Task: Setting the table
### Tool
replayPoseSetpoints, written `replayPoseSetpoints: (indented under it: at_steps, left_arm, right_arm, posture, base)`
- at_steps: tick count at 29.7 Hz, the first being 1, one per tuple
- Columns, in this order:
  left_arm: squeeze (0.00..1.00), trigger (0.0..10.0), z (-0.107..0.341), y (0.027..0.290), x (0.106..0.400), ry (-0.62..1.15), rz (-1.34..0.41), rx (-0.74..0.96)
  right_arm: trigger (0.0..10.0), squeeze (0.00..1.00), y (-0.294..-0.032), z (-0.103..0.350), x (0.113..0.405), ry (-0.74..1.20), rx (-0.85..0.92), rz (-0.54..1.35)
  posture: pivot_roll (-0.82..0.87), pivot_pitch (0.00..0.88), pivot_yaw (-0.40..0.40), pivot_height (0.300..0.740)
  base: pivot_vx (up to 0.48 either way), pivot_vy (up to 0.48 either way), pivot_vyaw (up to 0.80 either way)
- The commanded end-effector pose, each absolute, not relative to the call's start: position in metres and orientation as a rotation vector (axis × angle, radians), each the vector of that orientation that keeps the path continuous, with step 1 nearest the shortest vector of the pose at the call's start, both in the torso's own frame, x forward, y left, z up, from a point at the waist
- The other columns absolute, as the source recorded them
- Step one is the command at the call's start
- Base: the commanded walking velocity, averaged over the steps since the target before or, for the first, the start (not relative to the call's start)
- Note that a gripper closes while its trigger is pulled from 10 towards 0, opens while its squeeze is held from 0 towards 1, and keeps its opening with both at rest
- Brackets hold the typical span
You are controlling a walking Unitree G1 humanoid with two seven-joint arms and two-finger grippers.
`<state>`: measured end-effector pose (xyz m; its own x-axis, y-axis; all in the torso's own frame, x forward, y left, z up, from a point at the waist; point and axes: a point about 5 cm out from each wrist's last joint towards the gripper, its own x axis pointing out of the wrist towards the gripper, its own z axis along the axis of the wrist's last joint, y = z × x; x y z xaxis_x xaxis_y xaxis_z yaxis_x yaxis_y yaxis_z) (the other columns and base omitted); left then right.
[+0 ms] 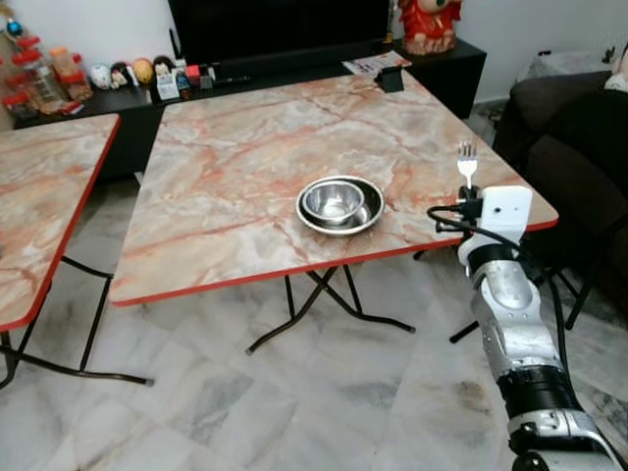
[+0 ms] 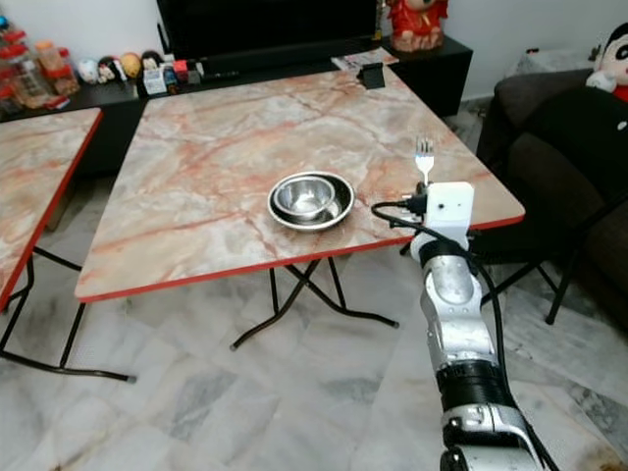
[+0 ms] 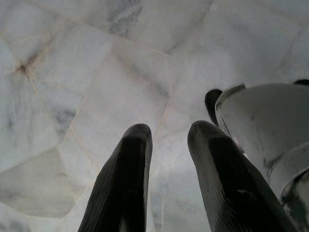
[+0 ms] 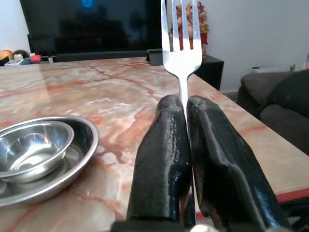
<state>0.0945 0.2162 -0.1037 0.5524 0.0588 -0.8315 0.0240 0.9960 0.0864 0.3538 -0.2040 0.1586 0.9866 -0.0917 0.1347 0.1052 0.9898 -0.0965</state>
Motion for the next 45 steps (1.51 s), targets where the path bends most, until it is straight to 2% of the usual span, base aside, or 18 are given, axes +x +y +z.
replayPoseSetpoints:
  at_steps: [1,45]
  left_arm:
    - [0.0,10.0,-0.1042,0.2199,0.0899,1.001,0.024,0.1]
    - [0.0,10.0,-0.104,0.2199,0.091,1.001,0.012,0.106]
  right_arm:
    - [10.0,0.0,-0.2021,0.1612,0.3563,-0.128,-0.096,-0.099]
    - [10.0,0.0,-0.2117,0.1607,0.3577,-0.097,-0.062,-0.139]
  posture:
    - [-0.13,0.009,0.088,0.736]
    - [-0.13,0.014,0.09,0.736]
  base:
    - [0.289,0.0,0.0]
    - [0.288,0.0,0.0]
